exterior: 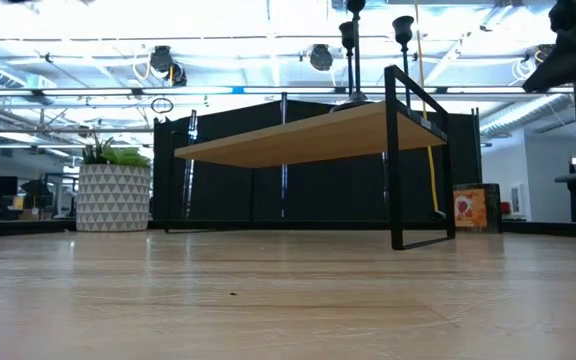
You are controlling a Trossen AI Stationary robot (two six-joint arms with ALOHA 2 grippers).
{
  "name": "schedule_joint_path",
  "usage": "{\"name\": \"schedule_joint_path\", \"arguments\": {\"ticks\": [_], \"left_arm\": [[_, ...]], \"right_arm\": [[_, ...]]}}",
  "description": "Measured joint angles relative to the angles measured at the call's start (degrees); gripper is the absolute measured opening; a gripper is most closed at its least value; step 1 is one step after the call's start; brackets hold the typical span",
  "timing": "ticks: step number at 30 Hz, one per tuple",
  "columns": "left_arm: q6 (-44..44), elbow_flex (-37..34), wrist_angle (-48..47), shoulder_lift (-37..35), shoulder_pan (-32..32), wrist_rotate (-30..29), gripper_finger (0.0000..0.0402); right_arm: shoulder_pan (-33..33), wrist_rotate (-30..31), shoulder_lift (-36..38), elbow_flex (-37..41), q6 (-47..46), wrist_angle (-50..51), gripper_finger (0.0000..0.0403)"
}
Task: Pick & Place candle stick holders
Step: Put the bottom orange scented candle on the shelf
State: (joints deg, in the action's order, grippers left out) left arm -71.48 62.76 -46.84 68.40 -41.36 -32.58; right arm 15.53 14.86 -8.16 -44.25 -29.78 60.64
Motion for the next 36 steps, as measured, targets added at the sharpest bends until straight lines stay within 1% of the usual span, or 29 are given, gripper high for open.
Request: {"name": "schedule_joint_path", "arguments": {"ticks": [4, 6, 8, 11, 15, 19, 21, 26, 31, 36], "left_arm": [[-13.76, -1.94, -6.81, 0.12, -3.55, 8.96, 0.0283], [-18.81, -2.23, -10.56, 0.1, -4.96, 12.11, 0.0283], [-22.41, -2.23, -13.62, 0.03, -6.33, 13.9, 0.0283], [-25.22, -2.23, -17.6, -0.62, -8.01, 16.67, 0.0283], [-25.51, -2.23, -19.79, -1.82, -9.28, 23.33, 0.0283], [-22.02, -2.23, -19.92, -2.85, -10.12, 28.76, 0.0283], [-21.13, -2.23, -19.95, -3.02, -10.15, 30.48, 0.0283], [-22.51, -2.23, -21.93, -2.81, -9.92, 32.38, 0.0283], [-23.16, -2.2, -26.93, -2.78, -9.67, 33.02, 0.0283], [-20.13, -2.45, -27.47, -2.47, -9.69, 32.51, 0.0283]], "right_arm": [[0.0, -0.11, 2.3, 0.0, 0.39, 0.02, 0.0], [0.0, -0.13, 3.13, 0.03, 0.74, 0.02, 0.0], [0.0, -0.11, 3.8, 0.44, 1.03, -0.13, 0.0], [0.0, -0.15, 5.57, 2.77, 1.0, -1.19, 0.0], [0.0, -1.68, 8.03, 6.54, 1.74, -5.9, 0.0], [0.0, -1.64, 7.94, 7.88, 2.62, -6.12, 0.0], [0.0, -1.72, 7.91, 8.86, 2.64, -7.05, 0.0], [0.0, -1.71, 7.95, 9.33, 2.36, -7.43, 0.0], [0.0, -1.69, 7.95, 9.33, 2.32, -8.2, 0.0], [0.0, -2.05, 7.95, 9.33, 2.05, -9.08, 0.0]]}}
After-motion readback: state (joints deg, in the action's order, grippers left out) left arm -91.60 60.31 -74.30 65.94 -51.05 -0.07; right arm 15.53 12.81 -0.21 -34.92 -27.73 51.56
